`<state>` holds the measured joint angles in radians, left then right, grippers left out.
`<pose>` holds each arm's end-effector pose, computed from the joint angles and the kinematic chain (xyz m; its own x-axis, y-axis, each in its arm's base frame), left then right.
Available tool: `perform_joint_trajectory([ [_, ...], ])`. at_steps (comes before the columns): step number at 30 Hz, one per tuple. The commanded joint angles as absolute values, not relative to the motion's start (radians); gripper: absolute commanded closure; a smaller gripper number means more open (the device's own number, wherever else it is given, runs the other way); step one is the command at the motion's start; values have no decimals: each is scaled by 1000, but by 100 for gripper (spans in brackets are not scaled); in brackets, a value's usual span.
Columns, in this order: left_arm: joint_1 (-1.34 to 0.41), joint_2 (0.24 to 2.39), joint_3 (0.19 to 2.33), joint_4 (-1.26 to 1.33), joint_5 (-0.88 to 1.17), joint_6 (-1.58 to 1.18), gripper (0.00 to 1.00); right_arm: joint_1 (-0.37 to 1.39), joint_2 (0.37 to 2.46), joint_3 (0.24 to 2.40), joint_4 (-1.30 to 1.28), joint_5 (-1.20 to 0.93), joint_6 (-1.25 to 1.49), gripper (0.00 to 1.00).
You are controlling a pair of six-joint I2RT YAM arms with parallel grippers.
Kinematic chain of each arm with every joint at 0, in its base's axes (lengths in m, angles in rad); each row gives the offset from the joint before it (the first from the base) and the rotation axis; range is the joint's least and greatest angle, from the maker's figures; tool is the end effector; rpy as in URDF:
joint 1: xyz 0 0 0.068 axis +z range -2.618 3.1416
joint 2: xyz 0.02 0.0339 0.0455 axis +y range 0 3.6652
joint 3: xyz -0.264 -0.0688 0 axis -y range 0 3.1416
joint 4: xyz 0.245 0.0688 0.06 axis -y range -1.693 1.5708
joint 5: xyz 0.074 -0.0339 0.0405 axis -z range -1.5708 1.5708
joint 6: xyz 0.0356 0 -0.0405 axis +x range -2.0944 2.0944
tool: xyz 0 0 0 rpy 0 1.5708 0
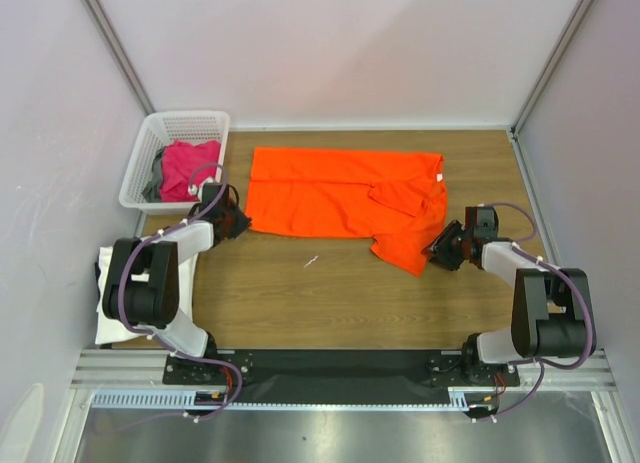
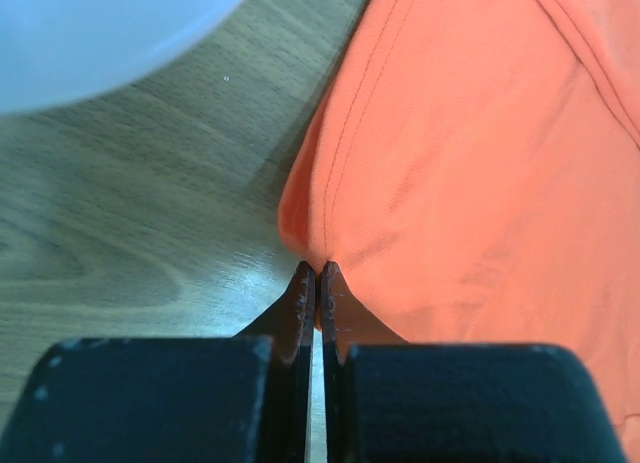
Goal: Fold and stack the t-shirts
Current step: Fold the tshirt
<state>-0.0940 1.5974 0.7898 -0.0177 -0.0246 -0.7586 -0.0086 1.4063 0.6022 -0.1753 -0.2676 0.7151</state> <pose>0.3128 -0.0286 0.1613 -0.5841 -0.6357 -0.5048 -0.4472 0.7710 -0.4535 0.2504 0.0073 0.1492 -0.7180 0.6386 -0.2770 0.4393 0.7244 0.5313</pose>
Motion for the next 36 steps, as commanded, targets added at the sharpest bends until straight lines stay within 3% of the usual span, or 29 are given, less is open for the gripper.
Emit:
perform_joint_trajectory([
  [1,-87,1603,816,-28,-43,-739,100,-3,1431,617,-121,-278,729,60],
  [2,-87,1603,816,-28,-44,-738,100,-3,1437,623,-121,-279,727,62],
  [4,-87,1606,818,-32,-49,-739,100,-3,1448,626,-121,-284,726,75],
  [7,-87,1605,824,-43,-58,-736,100,-3,1439,638,-135,-285,719,100],
  [24,-87,1569,928,-110,-117,-686,100,-12,1423,913,-198,-330,707,100],
  [36,-87,1638,1113,-141,-129,-681,100,-38,1593,1146,-167,-377,683,100],
])
